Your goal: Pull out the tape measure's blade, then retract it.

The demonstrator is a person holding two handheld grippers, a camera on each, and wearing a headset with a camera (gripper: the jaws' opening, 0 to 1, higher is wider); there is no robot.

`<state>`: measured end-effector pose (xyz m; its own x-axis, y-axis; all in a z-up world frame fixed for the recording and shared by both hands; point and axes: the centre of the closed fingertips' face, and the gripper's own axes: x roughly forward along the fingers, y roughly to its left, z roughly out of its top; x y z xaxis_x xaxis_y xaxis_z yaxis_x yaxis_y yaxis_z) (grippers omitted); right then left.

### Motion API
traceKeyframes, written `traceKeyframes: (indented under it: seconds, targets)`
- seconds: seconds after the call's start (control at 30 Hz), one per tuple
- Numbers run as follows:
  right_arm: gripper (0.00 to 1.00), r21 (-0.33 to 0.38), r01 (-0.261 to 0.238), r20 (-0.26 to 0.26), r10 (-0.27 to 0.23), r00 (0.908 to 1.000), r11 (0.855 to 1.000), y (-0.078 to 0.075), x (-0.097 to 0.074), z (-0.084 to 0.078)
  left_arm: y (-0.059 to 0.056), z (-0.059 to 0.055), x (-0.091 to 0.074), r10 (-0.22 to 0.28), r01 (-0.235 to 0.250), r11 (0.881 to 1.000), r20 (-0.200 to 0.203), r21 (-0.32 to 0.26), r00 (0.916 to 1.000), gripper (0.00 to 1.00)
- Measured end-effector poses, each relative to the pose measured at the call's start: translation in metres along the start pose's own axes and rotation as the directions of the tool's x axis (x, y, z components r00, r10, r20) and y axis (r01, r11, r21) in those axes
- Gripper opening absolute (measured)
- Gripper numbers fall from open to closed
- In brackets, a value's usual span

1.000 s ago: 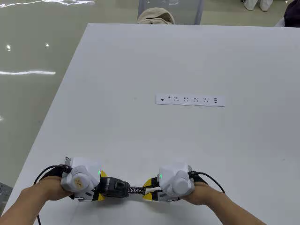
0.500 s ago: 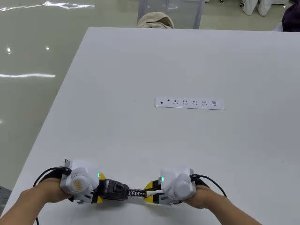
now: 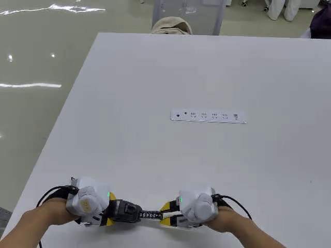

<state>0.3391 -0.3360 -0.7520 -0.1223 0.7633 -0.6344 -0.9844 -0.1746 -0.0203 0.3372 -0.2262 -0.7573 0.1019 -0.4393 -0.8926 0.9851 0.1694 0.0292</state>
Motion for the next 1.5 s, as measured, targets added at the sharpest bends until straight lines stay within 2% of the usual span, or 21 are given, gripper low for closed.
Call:
traceKeyframes:
  seconds: [1.5]
  targets:
    - [0.10, -0.010, 0.002, -0.011, -0.002, 0.9999, 1.000, 0.001, -0.020, -0.015, 0.000, 0.001, 0.001, -0.001, 0.001, 1.000, -0.001, -0.001, 1.0000, 0.29]
